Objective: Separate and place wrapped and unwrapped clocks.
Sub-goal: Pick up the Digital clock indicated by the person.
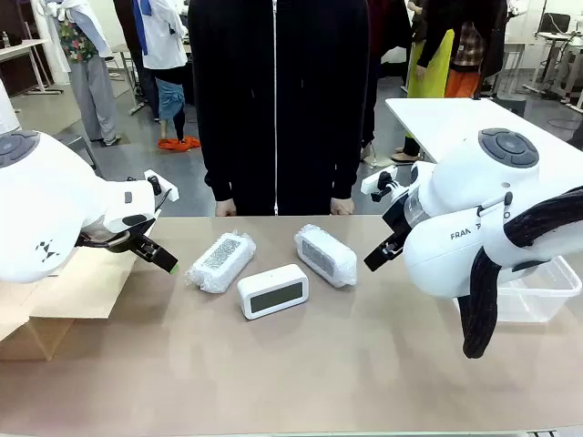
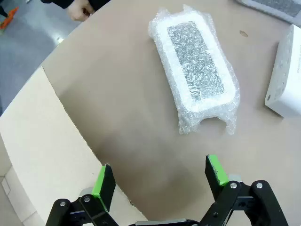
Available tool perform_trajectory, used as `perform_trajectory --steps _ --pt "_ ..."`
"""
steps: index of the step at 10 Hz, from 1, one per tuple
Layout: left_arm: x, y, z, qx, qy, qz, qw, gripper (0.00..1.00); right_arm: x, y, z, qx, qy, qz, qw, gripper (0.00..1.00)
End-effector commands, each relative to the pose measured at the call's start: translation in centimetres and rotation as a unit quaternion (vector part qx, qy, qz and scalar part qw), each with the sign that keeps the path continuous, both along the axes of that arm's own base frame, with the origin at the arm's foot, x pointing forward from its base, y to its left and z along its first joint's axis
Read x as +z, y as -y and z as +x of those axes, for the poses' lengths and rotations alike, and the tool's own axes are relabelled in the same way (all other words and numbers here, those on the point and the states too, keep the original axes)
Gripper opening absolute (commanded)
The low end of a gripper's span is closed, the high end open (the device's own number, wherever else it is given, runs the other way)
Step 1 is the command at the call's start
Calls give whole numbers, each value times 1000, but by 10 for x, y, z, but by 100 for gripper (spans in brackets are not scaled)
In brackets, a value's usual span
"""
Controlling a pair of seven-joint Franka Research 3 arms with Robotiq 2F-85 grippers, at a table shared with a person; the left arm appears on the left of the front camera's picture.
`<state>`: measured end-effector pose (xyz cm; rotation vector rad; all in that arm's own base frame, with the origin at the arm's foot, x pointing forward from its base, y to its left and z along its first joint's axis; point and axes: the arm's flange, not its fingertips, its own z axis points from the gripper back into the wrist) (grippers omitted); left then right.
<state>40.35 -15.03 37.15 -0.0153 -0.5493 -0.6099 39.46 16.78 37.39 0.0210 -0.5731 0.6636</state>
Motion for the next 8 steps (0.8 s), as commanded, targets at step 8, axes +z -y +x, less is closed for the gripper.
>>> perform_trajectory --steps 8 --pt "0 0 0 0 0 0 1000 100 0 0 0 0 0 0 1000 100"
